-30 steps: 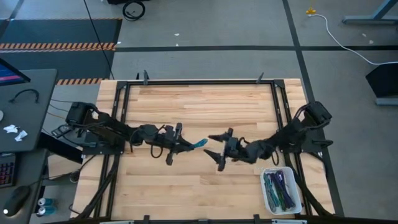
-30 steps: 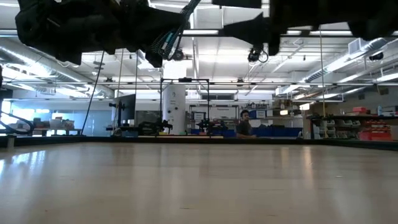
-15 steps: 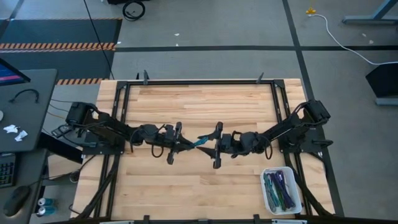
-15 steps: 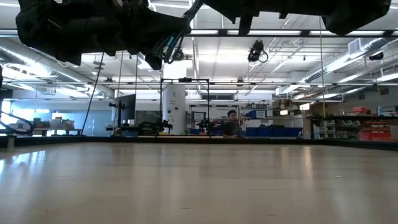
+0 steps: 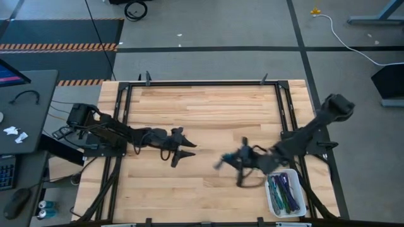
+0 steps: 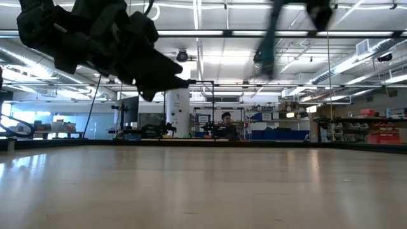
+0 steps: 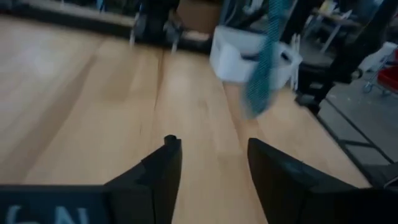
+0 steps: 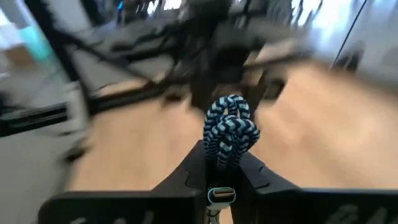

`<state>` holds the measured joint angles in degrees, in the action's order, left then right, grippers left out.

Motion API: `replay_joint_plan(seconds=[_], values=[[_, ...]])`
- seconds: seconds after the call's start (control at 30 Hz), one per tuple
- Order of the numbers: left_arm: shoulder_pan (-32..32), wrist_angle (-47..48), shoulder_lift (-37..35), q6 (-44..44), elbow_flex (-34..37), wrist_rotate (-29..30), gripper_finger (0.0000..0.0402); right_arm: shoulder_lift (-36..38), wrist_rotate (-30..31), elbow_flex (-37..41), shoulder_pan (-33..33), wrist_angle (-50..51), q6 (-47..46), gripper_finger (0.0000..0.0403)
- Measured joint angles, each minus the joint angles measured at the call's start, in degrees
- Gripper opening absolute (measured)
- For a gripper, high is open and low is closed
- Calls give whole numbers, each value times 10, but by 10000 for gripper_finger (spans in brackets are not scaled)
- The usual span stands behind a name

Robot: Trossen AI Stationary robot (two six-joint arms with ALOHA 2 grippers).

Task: Pick and place USB-C Cables
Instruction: Put the blue charger cable into the white bin

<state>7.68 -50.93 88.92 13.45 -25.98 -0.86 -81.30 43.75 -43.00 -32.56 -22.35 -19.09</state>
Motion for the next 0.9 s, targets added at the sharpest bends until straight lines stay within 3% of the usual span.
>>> replay_joint_plan(seconds=[0.2, 0.33, 0.47, 0.57, 0.7, 0.9], values=[[0, 31, 0, 13, 0, 13, 207, 98, -52, -90, -138, 423, -390, 34], [0, 28, 0, 10, 0, 39, 201, 95, -143, -211, -215, 652, -606, 34], [0, 28, 0, 9, 0, 56, 192, 75, -223, -293, -264, 813, -792, 34], [0, 28, 0, 9, 0, 57, 188, 62, -284, -290, -291, 876, -929, 34], [0, 28, 0, 9, 0, 57, 189, 48, -346, -244, -318, 886, -1062, 34], [0, 28, 0, 8, 0, 57, 186, 46, -411, -134, -314, 812, -1124, 34]])
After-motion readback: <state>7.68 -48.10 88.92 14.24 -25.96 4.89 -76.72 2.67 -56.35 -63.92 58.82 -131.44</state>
